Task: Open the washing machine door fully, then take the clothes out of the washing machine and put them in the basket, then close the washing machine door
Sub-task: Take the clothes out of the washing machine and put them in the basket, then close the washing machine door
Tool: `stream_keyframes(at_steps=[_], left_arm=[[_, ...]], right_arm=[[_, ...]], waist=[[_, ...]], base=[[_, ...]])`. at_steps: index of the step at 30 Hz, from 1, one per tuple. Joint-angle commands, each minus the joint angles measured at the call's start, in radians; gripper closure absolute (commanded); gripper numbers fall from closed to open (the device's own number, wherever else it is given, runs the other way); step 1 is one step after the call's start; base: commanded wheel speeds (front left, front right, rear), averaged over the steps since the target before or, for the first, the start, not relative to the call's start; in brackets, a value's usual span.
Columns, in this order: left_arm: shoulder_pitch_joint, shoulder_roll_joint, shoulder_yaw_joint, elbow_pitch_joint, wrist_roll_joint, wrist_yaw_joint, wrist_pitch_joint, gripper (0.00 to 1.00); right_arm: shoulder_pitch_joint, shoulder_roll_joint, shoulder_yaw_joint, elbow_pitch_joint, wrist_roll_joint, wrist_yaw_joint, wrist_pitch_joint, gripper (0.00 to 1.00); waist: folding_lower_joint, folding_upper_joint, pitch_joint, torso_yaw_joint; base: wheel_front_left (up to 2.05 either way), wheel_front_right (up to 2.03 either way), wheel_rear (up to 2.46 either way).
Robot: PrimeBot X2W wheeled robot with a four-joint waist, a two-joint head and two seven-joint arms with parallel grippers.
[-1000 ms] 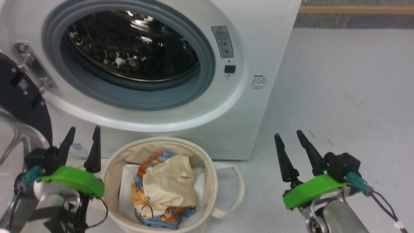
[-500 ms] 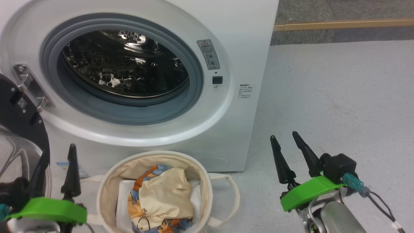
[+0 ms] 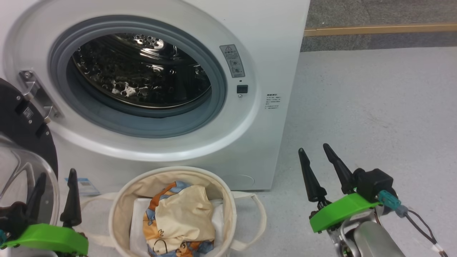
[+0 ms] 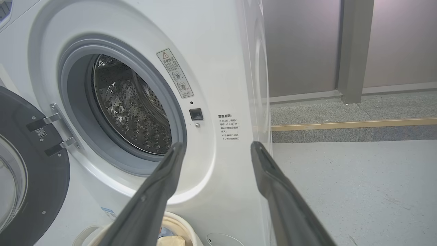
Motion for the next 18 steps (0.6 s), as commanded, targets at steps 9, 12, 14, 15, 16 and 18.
stream_keyframes(at_steps=[9, 12, 14, 15, 16, 18], left_arm=[[-0.078, 0.028, 0.019, 0.004, 0.006, -0.008, -0.015, 0.0], [-0.081, 0.028, 0.011, 0.011, 0.007, -0.013, -0.017, 0.0], [-0.084, 0.027, 0.008, 0.014, 0.005, -0.016, -0.019, 0.0], [-0.086, 0.024, 0.007, 0.016, 0.0, -0.02, -0.018, 0.0], [-0.087, 0.023, 0.005, 0.02, -0.003, -0.023, -0.017, 0.0], [-0.09, 0.025, 0.001, 0.026, 0.0, -0.026, -0.02, 0.0]], right_arm=[[-0.047, 0.002, 0.021, -0.033, -0.016, 0.007, -0.005, 0.0], [-0.052, 0.002, 0.022, -0.035, -0.014, 0.007, -0.005, 0.0], [-0.054, 0.002, 0.021, -0.035, -0.016, 0.007, -0.005, 0.0], [-0.054, 0.002, 0.022, -0.035, -0.016, 0.007, -0.005, 0.0], [-0.054, 0.002, 0.023, -0.034, -0.016, 0.007, -0.005, 0.0], [-0.052, 0.002, 0.025, -0.032, -0.014, 0.007, -0.005, 0.0]], waist=[[0.0001, -0.0001, 0.005, 0.032], [0.0001, -0.0001, 0.007, 0.037], [0.0001, -0.0001, 0.008, 0.04], [0.0001, -0.0001, 0.009, 0.041], [0.0001, -0.0001, 0.009, 0.043], [0.0001, -0.0001, 0.008, 0.044]], base=[[0.0, 0.0, 0.0], [0.0, 0.0, 0.0], [0.0, 0.0, 0.0], [0.0, 0.0, 0.0], [0.0, 0.0, 0.0], [0.0, 0.0, 0.0]])
